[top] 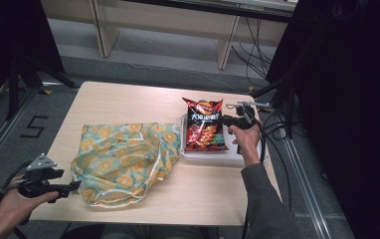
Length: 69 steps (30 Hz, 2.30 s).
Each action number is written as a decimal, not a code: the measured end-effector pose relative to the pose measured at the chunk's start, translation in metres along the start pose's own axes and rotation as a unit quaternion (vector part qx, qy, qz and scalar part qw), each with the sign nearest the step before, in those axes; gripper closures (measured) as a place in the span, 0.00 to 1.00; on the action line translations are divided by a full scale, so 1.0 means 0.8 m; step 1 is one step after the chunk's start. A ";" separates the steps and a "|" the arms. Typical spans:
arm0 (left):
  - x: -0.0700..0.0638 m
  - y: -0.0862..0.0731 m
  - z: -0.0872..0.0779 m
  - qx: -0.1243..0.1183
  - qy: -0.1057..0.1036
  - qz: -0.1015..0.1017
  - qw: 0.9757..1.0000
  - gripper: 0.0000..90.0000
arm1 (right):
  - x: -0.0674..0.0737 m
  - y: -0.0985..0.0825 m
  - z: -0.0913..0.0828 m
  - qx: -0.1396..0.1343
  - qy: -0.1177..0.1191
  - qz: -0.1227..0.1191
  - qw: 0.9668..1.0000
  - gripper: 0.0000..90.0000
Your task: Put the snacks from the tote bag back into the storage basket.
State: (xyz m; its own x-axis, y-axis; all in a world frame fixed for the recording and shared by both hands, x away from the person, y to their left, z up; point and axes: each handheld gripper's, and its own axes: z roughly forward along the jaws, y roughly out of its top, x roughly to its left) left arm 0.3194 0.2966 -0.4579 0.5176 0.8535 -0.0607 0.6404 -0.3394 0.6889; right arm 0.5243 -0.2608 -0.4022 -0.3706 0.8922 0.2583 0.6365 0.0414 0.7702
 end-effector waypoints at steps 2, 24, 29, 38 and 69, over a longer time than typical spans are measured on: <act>-0.001 0.001 -0.001 0.004 0.004 0.005 1.000 0.28 | 0.005 -0.001 -0.006 -0.002 0.013 -0.018 1.000 0.73; -0.010 -0.001 -0.007 -0.025 0.008 0.007 1.000 0.22 | 0.085 -0.042 -0.037 -0.015 0.084 -0.068 0.994 0.51; -0.013 -0.001 -0.010 -0.025 0.009 0.009 1.000 0.22 | 0.099 -0.049 -0.037 -0.013 0.099 -0.071 0.993 0.50; -0.017 0.002 -0.011 -0.028 0.003 0.029 0.999 0.22 | 0.117 -0.065 -0.041 -0.010 0.114 -0.095 0.989 0.47; -0.017 0.003 -0.006 -0.039 0.005 0.066 0.997 0.22 | 0.140 -0.121 -0.039 0.043 0.145 -0.125 0.981 0.43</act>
State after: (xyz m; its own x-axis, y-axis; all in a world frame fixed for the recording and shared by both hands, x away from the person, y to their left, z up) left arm 0.3115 0.2863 -0.4520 0.5881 0.8077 0.0410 0.5213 -0.4174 0.7443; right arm 0.4002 -0.1784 -0.4298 -0.6910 0.6846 0.2320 0.5516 0.2920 0.7813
